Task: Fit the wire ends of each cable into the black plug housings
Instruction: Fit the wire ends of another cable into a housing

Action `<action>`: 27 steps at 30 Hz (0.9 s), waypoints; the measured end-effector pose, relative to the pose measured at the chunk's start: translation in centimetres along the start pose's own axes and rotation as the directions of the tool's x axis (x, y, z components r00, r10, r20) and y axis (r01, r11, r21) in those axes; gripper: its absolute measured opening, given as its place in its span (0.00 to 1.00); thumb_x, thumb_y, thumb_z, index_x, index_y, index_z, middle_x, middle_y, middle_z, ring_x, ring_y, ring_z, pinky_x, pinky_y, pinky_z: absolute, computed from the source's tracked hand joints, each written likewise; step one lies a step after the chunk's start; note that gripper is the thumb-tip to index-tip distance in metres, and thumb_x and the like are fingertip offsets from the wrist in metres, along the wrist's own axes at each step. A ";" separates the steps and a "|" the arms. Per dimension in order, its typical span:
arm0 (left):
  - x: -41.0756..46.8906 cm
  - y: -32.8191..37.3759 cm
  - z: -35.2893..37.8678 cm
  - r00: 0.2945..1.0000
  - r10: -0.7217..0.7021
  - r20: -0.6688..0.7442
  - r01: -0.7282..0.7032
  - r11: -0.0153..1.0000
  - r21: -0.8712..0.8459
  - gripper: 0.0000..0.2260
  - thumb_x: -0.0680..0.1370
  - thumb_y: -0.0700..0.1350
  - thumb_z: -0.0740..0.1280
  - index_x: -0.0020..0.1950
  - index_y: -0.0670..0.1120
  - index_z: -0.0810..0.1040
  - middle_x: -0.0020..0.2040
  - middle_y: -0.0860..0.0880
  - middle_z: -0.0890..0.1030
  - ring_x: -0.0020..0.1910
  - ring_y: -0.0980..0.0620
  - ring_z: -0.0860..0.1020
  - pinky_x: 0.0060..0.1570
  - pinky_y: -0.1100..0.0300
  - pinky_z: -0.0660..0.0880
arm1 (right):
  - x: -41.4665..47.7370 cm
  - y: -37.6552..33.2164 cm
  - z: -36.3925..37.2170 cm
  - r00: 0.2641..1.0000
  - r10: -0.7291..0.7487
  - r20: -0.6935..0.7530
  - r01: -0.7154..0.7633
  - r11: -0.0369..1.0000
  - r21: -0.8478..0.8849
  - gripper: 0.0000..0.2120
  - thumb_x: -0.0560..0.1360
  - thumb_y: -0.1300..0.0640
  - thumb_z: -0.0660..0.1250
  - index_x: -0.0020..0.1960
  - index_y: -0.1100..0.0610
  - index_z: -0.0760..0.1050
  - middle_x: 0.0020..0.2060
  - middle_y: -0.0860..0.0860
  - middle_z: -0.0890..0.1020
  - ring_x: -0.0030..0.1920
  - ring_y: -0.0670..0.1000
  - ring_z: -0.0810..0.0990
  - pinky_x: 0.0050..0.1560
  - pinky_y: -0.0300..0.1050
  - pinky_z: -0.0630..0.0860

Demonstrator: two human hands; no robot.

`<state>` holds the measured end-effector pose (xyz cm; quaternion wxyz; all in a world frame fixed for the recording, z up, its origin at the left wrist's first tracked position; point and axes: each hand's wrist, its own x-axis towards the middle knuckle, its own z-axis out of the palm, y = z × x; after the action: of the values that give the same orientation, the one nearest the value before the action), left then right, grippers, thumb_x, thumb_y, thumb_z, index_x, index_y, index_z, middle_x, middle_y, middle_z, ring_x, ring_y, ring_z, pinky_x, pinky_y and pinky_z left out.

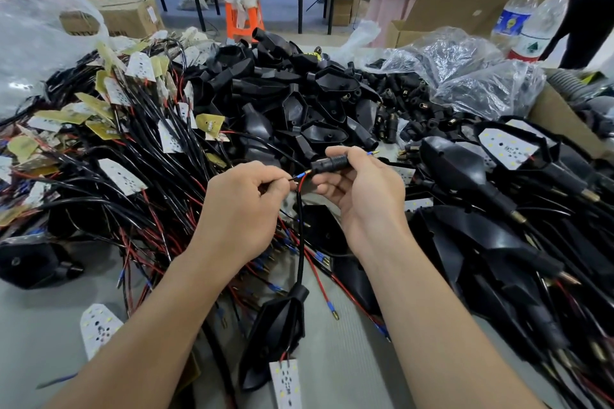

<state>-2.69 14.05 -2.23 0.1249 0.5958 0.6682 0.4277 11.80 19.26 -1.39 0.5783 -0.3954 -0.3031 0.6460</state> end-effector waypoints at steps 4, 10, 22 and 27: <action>0.0 -0.1 0.0 1.000 -0.002 0.000 0.002 1.000 0.020 0.09 0.81 0.43 0.68 0.47 0.52 0.87 0.42 0.55 0.83 0.45 0.58 0.78 0.44 0.67 0.71 | 0.2 -0.1 -0.1 0.999 -0.037 0.039 0.041 0.995 -0.095 0.16 0.85 0.63 0.56 0.45 0.63 0.80 0.37 0.60 0.82 0.28 0.51 0.78 0.27 0.41 0.75; -0.1 -0.1 -0.3 0.999 -0.026 -0.035 0.024 0.998 -0.054 0.09 0.81 0.44 0.69 0.46 0.55 0.87 0.40 0.56 0.83 0.45 0.60 0.78 0.40 0.73 0.67 | 0.1 -0.2 -0.2 0.995 -0.041 0.092 0.062 0.968 -0.245 0.16 0.84 0.64 0.56 0.46 0.63 0.81 0.39 0.62 0.82 0.29 0.53 0.77 0.28 0.43 0.74; -0.6 -0.5 1.1 0.996 0.082 -0.021 -0.082 0.996 -0.018 0.07 0.80 0.44 0.71 0.46 0.53 0.87 0.36 0.58 0.82 0.45 0.60 0.79 0.41 0.71 0.70 | 0.1 -0.8 -0.2 0.993 0.028 0.117 -0.009 0.987 -0.163 0.15 0.85 0.63 0.57 0.47 0.65 0.79 0.38 0.61 0.81 0.28 0.52 0.78 0.29 0.42 0.78; -0.7 -0.2 0.8 0.991 0.097 -0.090 -0.102 0.994 -0.049 0.07 0.77 0.45 0.74 0.46 0.58 0.86 0.33 0.57 0.82 0.30 0.54 0.78 0.29 0.61 0.72 | -0.4 -0.6 0.2 0.980 -0.018 0.200 0.078 0.952 -0.297 0.15 0.85 0.63 0.57 0.47 0.64 0.79 0.38 0.62 0.81 0.30 0.51 0.77 0.31 0.42 0.77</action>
<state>-2.14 13.74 -3.13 0.0899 0.6056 0.6307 0.4768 11.95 18.95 -0.74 0.4938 -0.4068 -0.4634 0.6132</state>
